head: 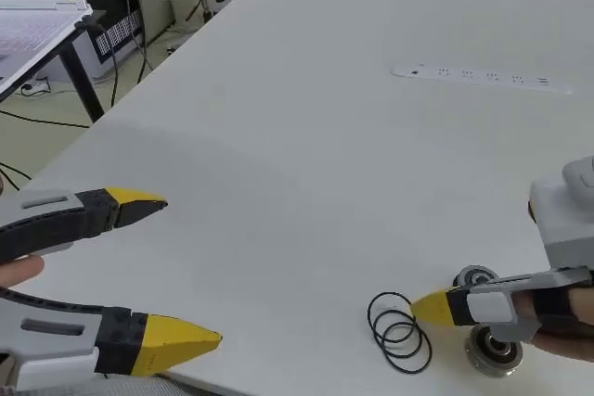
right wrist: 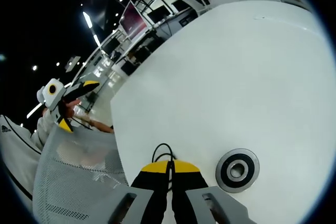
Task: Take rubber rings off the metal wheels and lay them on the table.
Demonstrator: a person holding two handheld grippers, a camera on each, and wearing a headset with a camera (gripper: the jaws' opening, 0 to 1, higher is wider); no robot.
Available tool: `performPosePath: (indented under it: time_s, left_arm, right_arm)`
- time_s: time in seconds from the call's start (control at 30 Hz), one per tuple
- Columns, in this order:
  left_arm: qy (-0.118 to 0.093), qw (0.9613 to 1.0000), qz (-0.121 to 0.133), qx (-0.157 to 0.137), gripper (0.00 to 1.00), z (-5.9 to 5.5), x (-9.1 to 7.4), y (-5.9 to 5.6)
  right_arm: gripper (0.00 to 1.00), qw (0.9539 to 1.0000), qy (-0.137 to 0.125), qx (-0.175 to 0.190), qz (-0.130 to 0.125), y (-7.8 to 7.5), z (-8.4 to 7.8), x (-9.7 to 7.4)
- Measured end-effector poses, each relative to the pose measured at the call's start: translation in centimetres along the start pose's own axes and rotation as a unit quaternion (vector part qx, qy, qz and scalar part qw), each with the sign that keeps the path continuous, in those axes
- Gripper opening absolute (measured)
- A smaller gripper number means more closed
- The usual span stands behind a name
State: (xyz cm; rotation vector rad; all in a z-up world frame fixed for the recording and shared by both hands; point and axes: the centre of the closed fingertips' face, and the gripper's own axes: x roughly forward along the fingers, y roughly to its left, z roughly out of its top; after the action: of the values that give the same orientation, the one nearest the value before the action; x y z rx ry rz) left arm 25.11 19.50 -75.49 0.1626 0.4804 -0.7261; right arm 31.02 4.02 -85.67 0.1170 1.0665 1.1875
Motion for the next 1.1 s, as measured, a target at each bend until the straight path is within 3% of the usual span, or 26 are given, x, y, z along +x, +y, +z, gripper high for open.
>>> performPosePath:
  time_s: [0.53, 1.1]
  left_arm:
    - [0.007, 1.0000, -0.002, 0.006, 0.81, 0.1, -0.2, -0.8]
    - [0.010, 0.9993, -0.023, 0.029, 0.81, 1.7, 1.5, -1.4]
  right_arm:
    - [0.05, 0.9997, 0.011, -0.019, -0.009, -0.2, -0.7, -0.8]
    - [0.14, 0.9968, -0.061, -0.047, -0.020, -1.0, 1.4, -5.7]
